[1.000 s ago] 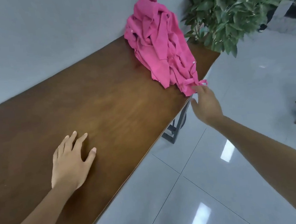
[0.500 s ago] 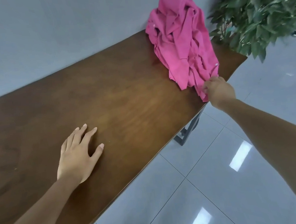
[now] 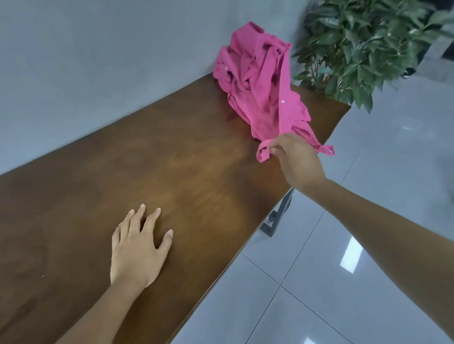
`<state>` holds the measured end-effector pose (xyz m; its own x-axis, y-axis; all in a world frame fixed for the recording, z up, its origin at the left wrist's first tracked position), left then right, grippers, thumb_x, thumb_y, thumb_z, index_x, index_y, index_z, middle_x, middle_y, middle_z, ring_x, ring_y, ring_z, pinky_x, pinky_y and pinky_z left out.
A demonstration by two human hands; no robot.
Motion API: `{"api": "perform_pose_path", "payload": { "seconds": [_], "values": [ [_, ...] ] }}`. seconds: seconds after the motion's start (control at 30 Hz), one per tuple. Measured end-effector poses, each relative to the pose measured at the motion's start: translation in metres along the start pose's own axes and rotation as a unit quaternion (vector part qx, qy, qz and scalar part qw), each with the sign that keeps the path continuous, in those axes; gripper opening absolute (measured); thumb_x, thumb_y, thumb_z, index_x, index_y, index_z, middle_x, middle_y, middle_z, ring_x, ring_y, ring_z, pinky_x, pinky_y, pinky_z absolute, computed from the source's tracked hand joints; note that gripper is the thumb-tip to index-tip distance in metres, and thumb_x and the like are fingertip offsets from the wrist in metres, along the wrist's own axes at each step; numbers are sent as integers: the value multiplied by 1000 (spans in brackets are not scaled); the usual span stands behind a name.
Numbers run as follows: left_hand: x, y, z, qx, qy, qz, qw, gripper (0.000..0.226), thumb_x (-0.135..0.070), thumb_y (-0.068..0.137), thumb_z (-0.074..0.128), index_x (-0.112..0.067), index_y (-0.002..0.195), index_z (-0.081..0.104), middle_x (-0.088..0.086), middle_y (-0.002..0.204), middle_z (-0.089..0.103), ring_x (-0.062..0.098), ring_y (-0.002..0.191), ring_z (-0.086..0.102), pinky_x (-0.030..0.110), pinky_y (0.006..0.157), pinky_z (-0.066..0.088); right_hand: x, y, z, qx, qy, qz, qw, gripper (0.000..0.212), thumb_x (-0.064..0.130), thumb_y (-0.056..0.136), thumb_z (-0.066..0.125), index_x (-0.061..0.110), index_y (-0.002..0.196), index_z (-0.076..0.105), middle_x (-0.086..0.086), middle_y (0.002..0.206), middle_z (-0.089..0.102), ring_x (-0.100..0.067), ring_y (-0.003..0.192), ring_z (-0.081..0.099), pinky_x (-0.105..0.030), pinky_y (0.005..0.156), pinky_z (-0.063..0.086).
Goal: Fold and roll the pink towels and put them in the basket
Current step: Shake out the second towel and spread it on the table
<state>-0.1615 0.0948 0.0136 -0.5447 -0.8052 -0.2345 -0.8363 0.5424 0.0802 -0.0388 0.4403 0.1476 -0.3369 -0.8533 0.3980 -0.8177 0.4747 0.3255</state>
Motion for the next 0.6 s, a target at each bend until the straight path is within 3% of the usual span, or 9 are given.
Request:
{"api": "perform_pose_path", "payload": {
  "seconds": [0.13, 0.27, 0.4, 0.6],
  "values": [
    [2, 0, 1, 15, -43, 21, 999, 58, -59, 101, 38, -35, 153, 38, -1, 167, 23, 20, 156, 7, 43, 125, 10, 48, -29, 15, -3, -3, -4, 1000, 19, 12, 102, 54, 13, 97, 73, -6, 97, 66, -22, 90, 59, -34, 84, 47],
    [11, -3, -7, 11, -195, 33, 980, 42, -48, 101, 52, -36, 140, 55, -10, 159, 38, 13, 154, 15, 41, 125, 9, 97, -64, 40, 18, 27, -7, 999, 20, 7, 100, 58, 13, 92, 75, -5, 102, 70, -18, 92, 58, -18, 80, 37],
    [34, -9, -23, 32, -335, 23, 941, 33, -38, 99, 58, -32, 131, 61, -13, 146, 53, 9, 143, 35, 35, 119, 28, 131, -96, 82, 55, 57, 4, 997, 30, 16, 102, 53, 28, 84, 73, 9, 103, 69, -9, 98, 58, -29, 95, 47],
    [85, -29, -67, 0, -328, 45, 944, 22, -42, 99, 55, -35, 118, 64, -21, 125, 61, 5, 126, 49, 39, 109, 44, 191, -138, 140, 89, 70, 19, 993, 22, 19, 102, 54, 26, 108, 74, 7, 109, 67, -12, 104, 59, -28, 96, 48]
  ]
}}
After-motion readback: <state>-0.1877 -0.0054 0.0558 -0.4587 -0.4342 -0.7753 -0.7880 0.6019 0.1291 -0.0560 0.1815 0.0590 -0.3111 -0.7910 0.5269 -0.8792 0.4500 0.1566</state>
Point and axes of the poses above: each hand's wrist, its own y-axis towards the middle knuckle, its own z-axis out of the palm, x = y × z, the point moved 10 cm from there along y, towards the middle knuckle
